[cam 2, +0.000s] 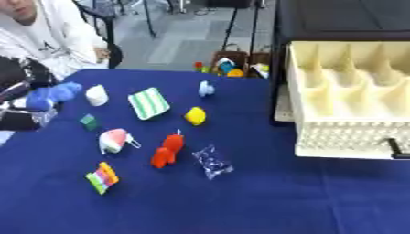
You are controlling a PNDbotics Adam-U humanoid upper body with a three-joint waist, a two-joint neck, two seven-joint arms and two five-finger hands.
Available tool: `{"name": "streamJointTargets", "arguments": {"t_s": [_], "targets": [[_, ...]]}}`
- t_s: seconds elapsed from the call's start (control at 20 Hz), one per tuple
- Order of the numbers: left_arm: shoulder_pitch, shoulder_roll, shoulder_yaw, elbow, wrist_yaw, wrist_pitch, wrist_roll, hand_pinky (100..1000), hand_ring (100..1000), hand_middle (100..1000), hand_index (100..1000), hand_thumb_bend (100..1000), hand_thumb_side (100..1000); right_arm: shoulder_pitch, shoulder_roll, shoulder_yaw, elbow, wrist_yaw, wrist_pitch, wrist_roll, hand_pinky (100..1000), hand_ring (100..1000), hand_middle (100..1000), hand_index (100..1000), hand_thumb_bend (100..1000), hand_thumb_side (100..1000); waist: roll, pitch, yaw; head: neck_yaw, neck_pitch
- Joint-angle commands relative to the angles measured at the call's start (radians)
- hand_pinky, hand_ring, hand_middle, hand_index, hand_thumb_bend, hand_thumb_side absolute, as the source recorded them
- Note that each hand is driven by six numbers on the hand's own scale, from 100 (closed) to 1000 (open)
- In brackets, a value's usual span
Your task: Pick up objects from table and place into drawer.
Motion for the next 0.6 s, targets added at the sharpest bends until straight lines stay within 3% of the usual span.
{"name": "streamJointTargets", "arguments": {"t_s": [0.05, 0.35, 0.4, 0.45, 0.6], "targets": [[-0.075, 0.038, -0.011, -0.039, 0.074, -0.010, -0.018, 214, 478, 402, 533, 100, 252, -0.023, -0.015, 0.015, -0.013, -0.016, -0.020, -0.016, 713, 755, 731, 722, 100, 702, 0.001, -0.021, -0.006, -0.024, 0.011], [-0.193, 0.020, -0.041, -0.043, 0.168, -0.034, -0.035, 207, 472, 392, 524, 100, 257, -0.032, -0.011, 0.033, -0.013, -0.022, -0.019, -0.016, 713, 755, 731, 722, 100, 703, 0.011, -0.028, -0.015, -0.055, 0.014], [-0.197, 0.019, -0.042, -0.043, 0.173, -0.035, -0.036, 201, 466, 382, 515, 100, 299, -0.033, -0.011, 0.033, -0.013, -0.022, -0.019, -0.016, 713, 755, 731, 722, 100, 708, 0.012, -0.029, -0.016, -0.054, 0.014], [-0.208, 0.010, -0.052, -0.043, 0.181, -0.041, -0.031, 200, 465, 380, 514, 100, 261, -0.041, -0.007, 0.041, -0.013, -0.027, -0.020, -0.016, 713, 755, 731, 722, 100, 704, 0.019, -0.034, -0.026, -0.047, 0.015], [-0.273, -0.011, -0.083, -0.043, 0.222, -0.076, -0.012, 195, 458, 370, 508, 100, 265, -0.059, -0.002, 0.060, -0.013, -0.034, -0.023, -0.016, 713, 755, 731, 722, 100, 705, 0.033, -0.038, -0.044, -0.038, 0.011]]}}
